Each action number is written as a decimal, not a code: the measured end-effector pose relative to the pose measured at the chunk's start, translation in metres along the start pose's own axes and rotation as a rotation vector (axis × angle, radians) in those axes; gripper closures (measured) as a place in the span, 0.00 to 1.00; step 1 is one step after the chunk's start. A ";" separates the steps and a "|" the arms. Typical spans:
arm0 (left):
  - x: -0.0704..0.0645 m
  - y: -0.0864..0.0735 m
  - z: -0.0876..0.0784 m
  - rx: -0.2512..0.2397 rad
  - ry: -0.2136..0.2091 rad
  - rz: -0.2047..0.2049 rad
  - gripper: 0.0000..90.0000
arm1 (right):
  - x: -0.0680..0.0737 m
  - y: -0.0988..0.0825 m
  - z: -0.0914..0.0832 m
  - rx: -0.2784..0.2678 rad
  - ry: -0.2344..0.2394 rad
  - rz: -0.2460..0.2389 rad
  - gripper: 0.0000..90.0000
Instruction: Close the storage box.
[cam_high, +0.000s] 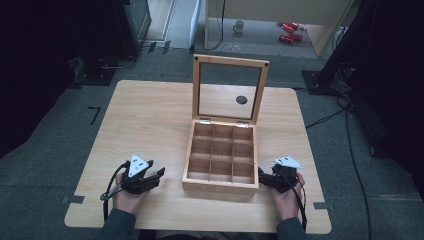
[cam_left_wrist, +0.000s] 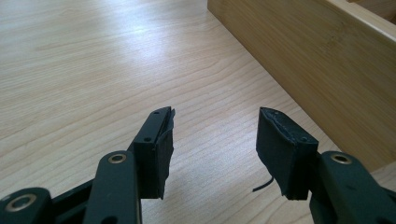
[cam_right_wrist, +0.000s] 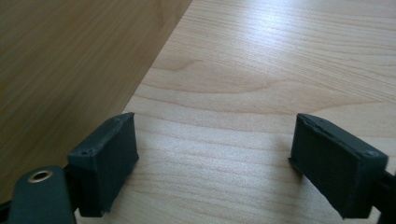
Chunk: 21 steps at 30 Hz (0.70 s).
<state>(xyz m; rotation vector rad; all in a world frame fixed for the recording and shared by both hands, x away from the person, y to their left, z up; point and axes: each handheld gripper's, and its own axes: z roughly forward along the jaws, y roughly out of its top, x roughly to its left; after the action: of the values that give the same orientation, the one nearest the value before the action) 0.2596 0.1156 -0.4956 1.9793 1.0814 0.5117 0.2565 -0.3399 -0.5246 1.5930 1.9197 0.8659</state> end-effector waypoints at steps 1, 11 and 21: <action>0.000 0.000 0.000 0.000 0.000 0.000 0.52 | 0.000 0.000 0.000 0.000 0.000 0.000 0.17; 0.002 0.011 -0.003 -0.015 0.005 0.015 0.52 | 0.002 0.004 -0.005 0.022 -0.005 0.028 0.36; 0.006 0.022 -0.005 -0.025 0.013 0.027 0.52 | -0.006 0.019 -0.026 -0.062 0.007 0.039 0.35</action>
<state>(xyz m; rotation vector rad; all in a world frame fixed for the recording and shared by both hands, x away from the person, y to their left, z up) 0.2702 0.1160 -0.4753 1.9740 1.0524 0.5504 0.2515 -0.3477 -0.4926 1.5978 1.8539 0.9395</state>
